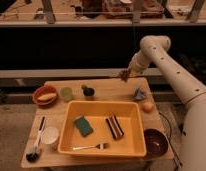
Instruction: Place grapes in purple bowl
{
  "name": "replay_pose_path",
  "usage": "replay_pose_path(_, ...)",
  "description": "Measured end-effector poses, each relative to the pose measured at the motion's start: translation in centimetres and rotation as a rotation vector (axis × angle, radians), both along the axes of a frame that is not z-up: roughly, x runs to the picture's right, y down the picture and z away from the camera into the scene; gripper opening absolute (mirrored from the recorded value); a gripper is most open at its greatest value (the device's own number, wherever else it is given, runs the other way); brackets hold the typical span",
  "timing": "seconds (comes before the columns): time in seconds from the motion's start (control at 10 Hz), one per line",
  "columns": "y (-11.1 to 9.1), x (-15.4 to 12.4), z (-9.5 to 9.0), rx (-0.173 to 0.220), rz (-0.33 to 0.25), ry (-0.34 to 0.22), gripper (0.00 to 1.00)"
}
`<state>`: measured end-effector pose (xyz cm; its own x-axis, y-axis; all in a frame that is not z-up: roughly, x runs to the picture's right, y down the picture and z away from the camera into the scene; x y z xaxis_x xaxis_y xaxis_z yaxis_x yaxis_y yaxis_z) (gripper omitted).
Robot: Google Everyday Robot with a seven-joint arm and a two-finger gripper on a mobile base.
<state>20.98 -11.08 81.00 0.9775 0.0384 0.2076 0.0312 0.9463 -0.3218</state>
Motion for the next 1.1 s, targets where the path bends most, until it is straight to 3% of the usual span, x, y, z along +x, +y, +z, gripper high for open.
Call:
replay_pose_path(0.3,-0.7,7.5,-5.9,0.006,0.054,0.092,0.00)
replay_pose_path(0.6,2.6,12.7,-10.5,-0.061,0.136,0.164,0.00)
replay_pose_path(1.1,2.6,12.6,-10.4,-0.070,0.138,0.163,0.00)
